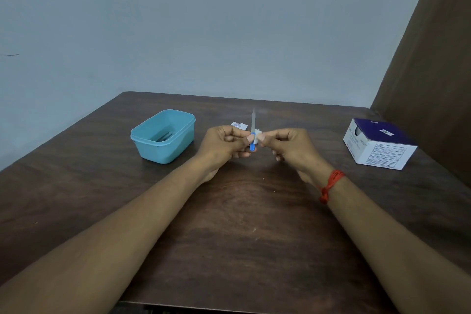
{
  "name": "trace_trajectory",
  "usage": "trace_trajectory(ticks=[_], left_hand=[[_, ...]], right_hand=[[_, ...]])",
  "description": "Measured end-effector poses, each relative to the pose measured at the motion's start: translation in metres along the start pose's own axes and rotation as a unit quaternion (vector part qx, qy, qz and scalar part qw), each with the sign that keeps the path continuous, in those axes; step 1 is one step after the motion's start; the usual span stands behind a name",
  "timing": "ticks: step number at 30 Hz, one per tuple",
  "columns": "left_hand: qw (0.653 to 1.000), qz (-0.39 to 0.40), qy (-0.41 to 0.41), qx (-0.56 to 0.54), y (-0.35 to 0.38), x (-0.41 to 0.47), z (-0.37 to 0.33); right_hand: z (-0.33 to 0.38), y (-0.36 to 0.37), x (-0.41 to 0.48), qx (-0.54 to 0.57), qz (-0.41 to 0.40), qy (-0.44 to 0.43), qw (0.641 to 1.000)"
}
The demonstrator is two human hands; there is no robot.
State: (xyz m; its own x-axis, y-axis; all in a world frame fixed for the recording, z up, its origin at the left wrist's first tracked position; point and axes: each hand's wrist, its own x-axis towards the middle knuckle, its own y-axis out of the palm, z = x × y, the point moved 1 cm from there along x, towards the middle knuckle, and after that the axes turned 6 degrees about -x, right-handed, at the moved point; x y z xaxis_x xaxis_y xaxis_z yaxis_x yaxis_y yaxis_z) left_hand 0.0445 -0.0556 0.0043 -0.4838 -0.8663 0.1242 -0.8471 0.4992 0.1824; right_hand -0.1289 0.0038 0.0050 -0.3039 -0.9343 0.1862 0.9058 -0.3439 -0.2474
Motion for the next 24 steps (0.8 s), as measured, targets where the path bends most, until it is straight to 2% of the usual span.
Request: trace_trajectory(ticks=[6,13,19,24], left_hand=[[1.000,0.003,0.012,0.015,-0.0002,-0.0010,0.0005],[0.999,-0.008,0.019,0.027,-0.0012,-0.0006,0.0006],[1.000,0.022,0.000,0.018,0.0011,0.0015,0.0029],[0.996,-0.012,0.038,0.084,-0.0020,0.0069,0.0034]], right_hand=[[-0.0019,0.0026,0.0003,-0.018,0.009,-0.021,1.000],[0.0002,0.0036,-0.0014,0.003,0.024,0.011,1.000],[0.0020,0.0035,0.0002,-0.066,-0.014,-0.018,0.998],[0.0057,0.0015,0.0003,-0.159,-0.013,-0.080,0.984]])
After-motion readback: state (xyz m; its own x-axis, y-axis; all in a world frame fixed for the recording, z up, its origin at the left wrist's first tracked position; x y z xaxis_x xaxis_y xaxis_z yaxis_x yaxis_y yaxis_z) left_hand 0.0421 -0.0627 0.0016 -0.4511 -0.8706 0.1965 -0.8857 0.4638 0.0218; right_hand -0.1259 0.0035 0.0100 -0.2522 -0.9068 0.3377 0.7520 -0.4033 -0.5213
